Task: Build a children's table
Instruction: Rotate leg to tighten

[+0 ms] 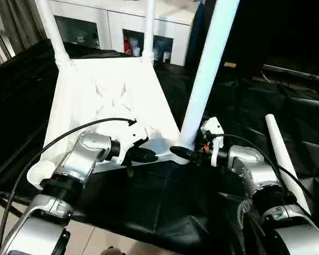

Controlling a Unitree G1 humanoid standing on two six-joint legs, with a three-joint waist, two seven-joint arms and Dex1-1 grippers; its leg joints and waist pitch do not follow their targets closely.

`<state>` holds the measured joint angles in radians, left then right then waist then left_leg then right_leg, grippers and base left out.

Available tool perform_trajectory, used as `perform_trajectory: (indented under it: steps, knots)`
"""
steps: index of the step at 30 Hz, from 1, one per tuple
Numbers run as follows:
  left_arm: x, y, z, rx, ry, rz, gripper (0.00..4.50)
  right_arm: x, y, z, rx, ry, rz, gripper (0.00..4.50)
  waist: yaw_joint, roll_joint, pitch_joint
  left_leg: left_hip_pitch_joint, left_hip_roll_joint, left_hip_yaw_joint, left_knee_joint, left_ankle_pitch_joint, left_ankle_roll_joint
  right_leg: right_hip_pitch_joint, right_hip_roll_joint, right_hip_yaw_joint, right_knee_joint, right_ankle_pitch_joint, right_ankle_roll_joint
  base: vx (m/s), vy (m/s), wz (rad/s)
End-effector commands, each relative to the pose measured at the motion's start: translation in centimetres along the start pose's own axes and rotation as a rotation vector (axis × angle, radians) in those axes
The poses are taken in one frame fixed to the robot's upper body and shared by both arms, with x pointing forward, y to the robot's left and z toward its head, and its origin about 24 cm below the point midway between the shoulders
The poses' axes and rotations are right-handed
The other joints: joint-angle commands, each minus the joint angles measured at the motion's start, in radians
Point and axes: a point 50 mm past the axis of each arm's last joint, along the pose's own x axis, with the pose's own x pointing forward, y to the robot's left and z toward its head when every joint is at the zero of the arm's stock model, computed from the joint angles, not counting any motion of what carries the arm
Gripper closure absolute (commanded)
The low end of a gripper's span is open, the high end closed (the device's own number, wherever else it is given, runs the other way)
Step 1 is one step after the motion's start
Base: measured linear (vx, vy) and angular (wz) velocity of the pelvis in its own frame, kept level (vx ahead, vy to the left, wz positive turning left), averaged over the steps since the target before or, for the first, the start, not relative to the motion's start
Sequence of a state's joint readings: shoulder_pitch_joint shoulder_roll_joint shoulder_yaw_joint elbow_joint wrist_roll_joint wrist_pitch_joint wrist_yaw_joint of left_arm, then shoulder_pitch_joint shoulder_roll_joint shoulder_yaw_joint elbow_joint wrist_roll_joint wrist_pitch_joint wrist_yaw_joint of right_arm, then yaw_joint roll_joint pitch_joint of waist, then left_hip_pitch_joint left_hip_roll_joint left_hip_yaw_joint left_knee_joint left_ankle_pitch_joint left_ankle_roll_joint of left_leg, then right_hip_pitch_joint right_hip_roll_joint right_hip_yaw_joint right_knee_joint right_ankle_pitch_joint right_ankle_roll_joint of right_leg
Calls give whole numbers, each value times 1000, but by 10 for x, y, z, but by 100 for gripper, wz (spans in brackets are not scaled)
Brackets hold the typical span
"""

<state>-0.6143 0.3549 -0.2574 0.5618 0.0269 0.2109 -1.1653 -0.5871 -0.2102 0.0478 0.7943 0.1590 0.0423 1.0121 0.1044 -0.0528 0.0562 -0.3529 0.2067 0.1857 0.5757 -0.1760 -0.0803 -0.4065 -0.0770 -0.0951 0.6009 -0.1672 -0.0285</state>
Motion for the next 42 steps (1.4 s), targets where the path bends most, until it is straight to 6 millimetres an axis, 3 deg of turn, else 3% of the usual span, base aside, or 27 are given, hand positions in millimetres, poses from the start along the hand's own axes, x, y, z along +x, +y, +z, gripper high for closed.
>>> perform_trajectory:
  steps: [1, 6, 12, 18, 23, 24, 28, 30, 36, 40, 42]
  knots:
    - [3, -5, 12, 4, -109, -36, 450, 2, 4, 2, -6, -7, 36, 157, 1, -9, -65, 4, 32, -8, -61, -171, 44, 53, -81, 58, -69, -291, -172, 0, 0, 0]
    - [9, -1, 15, -18, -116, 26, 450, 5, 0, -7, 29, 23, -81, 166, -1, -9, -63, 6, 32, -9, -63, -182, 35, 51, -81, 57, -73, -323, -163, 0, 0, 0]
    - [30, 10, 23, -65, -95, 207, 450, 17, -7, -17, 134, 11, -394, 168, -8, -10, -62, 9, 28, -10, -65, -201, 11, 47, -82, 58, -82, -387, -136, 0, 0, 0]
    - [59, 10, 40, -89, -71, 327, 450, 37, -5, -15, 193, -1, -582, 169, -8, -2, -69, 9, 28, -8, -62, -169, 18, 50, -76, 59, -70, -260, -164, 0, 0, 0]
    - [72, 6, 47, -88, -59, 343, 450, 52, 6, -8, 160, -28, -509, 169, 2, -6, -69, 6, 26, -6, -60, -168, 37, 54, -79, 58, -73, -265, -155, 0, 0, 0]
    - [72, 6, 47, -88, -59, 343, 450, 52, 6, -8, 160, -28, -509, 115, 3, -6, -68, 5, 27, -7, -61, -168, 38, 54, -79, 57, -73, -266, -154, 0, 0, 0]
    - [68, 7, 45, -79, -78, 318, 450, 49, 5, -2, 141, -64, -484, 92, 2, -6, -68, 5, 26, -7, -61, -182, 37, 54, -79, 57, -76, -285, -149, 0, 0, 0]
    - [65, 8, 43, -89, -80, 313, 450, 48, 4, 1, 101, -71, -455, 57, 1, -6, -68, 4, 27, -8, -62, -181, 39, 54, -78, 57, -74, -277, -153, 0, 0, 0]
    - [46, 5, 29, -56, -105, 191, 450, 30, 0, 4, -2, -25, -264, 57, -7, -9, -67, -2, 28, -8, -59, -172, 62, 60, -80, 56, -72, -264, -168, 0, 0, 0]
    - [32, 1, 19, -20, -102, 89, 450, 18, -2, 6, -47, 6, -151, 57, -11, -8, -65, -2, 30, -11, -62, -187, 59, 59, -81, 55, -75, -305, -162, 0, 0, 0]
    - [21, -4, 16, -20, -109, 7, 450, 10, -1, 7, -57, 19, -62, 57, -12, -5, -64, 5, 33, -9, -62, -196, 59, 53, -79, 58, -75, -301, -173, 0, 0, 0]
